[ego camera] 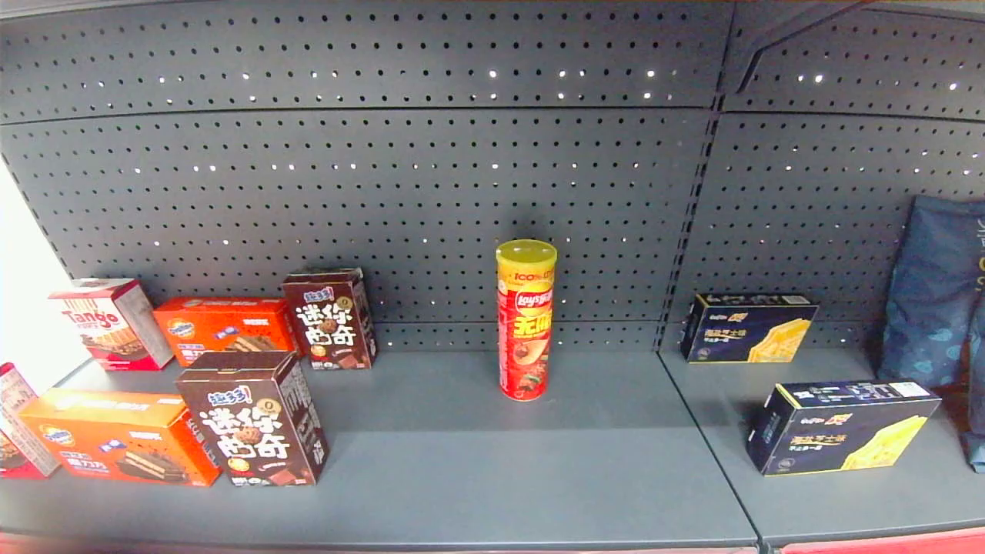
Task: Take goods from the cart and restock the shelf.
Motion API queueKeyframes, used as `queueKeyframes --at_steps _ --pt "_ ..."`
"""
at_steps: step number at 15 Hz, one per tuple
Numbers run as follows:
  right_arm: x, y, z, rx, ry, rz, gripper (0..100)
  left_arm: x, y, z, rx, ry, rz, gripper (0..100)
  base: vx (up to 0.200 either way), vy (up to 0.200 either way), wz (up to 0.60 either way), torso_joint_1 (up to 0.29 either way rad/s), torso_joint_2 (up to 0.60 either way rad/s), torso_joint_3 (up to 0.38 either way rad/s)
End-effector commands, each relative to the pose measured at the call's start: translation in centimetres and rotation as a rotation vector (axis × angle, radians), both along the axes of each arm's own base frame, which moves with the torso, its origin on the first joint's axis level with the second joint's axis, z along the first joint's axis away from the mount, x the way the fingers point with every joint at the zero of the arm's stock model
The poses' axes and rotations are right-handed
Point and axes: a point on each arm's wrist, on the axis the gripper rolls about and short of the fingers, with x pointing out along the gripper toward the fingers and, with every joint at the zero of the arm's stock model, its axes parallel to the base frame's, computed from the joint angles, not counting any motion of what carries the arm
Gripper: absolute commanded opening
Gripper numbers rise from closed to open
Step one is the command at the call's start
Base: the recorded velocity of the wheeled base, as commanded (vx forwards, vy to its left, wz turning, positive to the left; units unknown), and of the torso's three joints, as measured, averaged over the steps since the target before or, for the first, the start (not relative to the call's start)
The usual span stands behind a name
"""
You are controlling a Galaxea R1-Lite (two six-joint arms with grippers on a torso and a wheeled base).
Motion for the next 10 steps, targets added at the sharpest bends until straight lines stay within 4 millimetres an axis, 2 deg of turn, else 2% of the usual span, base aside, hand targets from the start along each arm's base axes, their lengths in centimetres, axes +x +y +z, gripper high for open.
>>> queueKeyframes --at_steps 1,6,10 --pt "0.0 0.0 0.0 0.001 0.0 0.0 100 0.0 0.0 0.0 0.0 -0.001 0.0 100 0.0 0.0 0.0 0.0 0.0 0.0" --pt "0.0 0.0 0.0 0.003 0.0 0.0 100 0.0 0.0 0.0 0.0 -0.001 0.0 100 0.0 0.0 0.0 0.0 0.0 0.0" --pt "0.0 0.0 0.0 0.001 0.0 0.0 100 0.0 0.0 0.0 0.0 -0.001 0.0 100 0.0 0.0 0.6 -0.004 0.0 0.004"
